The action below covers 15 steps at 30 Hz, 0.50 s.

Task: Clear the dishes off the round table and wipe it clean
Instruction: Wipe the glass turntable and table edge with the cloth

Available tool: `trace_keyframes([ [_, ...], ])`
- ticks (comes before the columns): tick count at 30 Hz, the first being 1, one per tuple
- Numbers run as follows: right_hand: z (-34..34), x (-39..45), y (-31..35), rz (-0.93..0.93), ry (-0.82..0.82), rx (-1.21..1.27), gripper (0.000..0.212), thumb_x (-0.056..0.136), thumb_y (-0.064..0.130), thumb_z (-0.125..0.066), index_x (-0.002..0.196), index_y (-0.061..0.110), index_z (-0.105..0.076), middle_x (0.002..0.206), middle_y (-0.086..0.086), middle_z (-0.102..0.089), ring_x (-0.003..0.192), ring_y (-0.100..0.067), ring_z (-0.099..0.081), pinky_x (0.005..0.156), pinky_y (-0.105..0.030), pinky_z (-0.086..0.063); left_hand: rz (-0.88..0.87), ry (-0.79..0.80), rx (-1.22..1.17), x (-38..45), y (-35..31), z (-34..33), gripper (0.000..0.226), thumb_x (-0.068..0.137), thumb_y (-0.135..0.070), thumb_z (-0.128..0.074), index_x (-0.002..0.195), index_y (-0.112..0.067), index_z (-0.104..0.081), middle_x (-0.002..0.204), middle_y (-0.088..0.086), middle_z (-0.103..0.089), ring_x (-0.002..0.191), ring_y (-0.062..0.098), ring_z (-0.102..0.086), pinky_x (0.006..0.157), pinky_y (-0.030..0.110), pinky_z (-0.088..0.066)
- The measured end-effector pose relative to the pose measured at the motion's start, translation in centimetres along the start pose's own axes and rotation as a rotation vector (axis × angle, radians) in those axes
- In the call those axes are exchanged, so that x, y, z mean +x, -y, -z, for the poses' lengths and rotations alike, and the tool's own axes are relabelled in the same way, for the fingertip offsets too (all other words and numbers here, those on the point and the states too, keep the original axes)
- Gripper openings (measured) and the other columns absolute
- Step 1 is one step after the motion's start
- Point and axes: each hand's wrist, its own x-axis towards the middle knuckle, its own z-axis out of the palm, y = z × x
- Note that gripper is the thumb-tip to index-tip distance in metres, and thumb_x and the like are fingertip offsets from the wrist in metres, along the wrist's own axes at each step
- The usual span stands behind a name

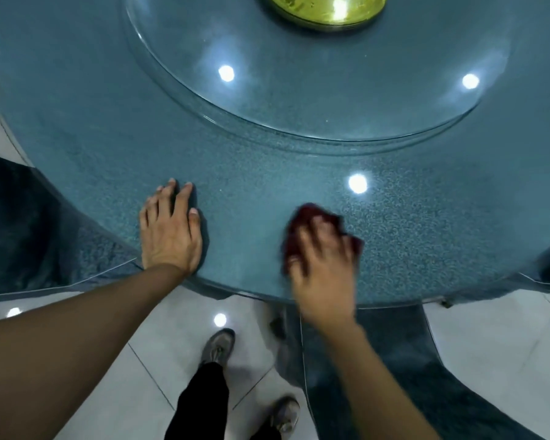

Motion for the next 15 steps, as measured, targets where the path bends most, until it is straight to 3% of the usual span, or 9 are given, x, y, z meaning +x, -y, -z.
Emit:
trace_keyframes([
  [2,1.9,2.2,-6.2,-0.278,-0.065,-0.054,0.067,0.089,0.048,-0.034,0.147,0.018,-0.049,0.161,-0.01,-0.032,0.149,-0.028,-0.027,0.123,-0.046,-0.011,-0.008,0.009,0.0,0.1,0.1,0.0,0.053,0.1,-0.033,-0.033,0.149,-0.018,-0.043,0.157,0.014,-0.038,0.142,0.038,-0.034,0.117,0.053,-0.022],
  [4,3.5,4.3,-10.3,-0.535,-0.031,-0.015,0.076,0.087,0.053,-0.025,0.154,0.018,-0.038,0.165,-0.01,-0.02,0.152,-0.026,-0.016,0.124,-0.047,-0.004,-0.006,0.009,0.001,0.1,0.1,0.0,0.052,0.1,-0.032,-0.033,0.149,-0.019,-0.043,0.158,0.013,-0.038,0.143,0.038,-0.033,0.118,0.054,-0.022],
  [7,3.1,6.4,-9.0,-0.701,-0.057,0.008,0.074,0.091,0.05,-0.025,0.158,0.02,-0.027,0.168,-0.008,-0.011,0.154,-0.022,-0.008,0.124,-0.052,-0.002,-0.013,0.021,-0.004,-0.1,0.2,-0.1,0.053,0.101,-0.032,-0.031,0.151,-0.018,-0.041,0.159,0.012,-0.035,0.147,0.035,-0.03,0.121,0.052,-0.019],
  [11,-1.2,8.1,2.8,-0.381,-0.073,-0.025,0.065,0.094,0.045,-0.033,0.154,0.021,-0.035,0.166,-0.007,-0.021,0.153,-0.022,-0.017,0.125,-0.049,-0.005,-0.027,0.026,-0.07,-0.2,0.3,0.3,0.054,0.101,-0.032,-0.03,0.153,-0.018,-0.04,0.161,0.01,-0.034,0.149,0.032,-0.027,0.123,0.048,-0.014],
  [13,-3.4,8.1,9.9,-0.206,-0.052,-0.018,0.062,0.095,0.044,-0.037,0.154,0.024,-0.037,0.165,-0.005,-0.024,0.153,-0.02,-0.017,0.125,-0.048,-0.007,0.006,0.033,-0.212,-0.1,0.5,0.7,0.055,0.1,-0.029,-0.032,0.153,-0.017,-0.039,0.161,0.008,-0.037,0.148,0.03,-0.029,0.124,0.046,-0.014],
  [15,-5.1,7.4,16.3,-0.048,-0.015,0.011,0.06,0.095,0.041,-0.039,0.154,0.024,-0.038,0.165,-0.005,-0.024,0.154,-0.019,-0.016,0.124,-0.048,-0.01,0.051,0.023,-0.431,0.7,1.5,1.7,0.055,0.098,-0.025,-0.035,0.151,-0.013,-0.041,0.154,0.008,-0.045,0.141,0.031,-0.039,0.121,0.05,-0.023],
])
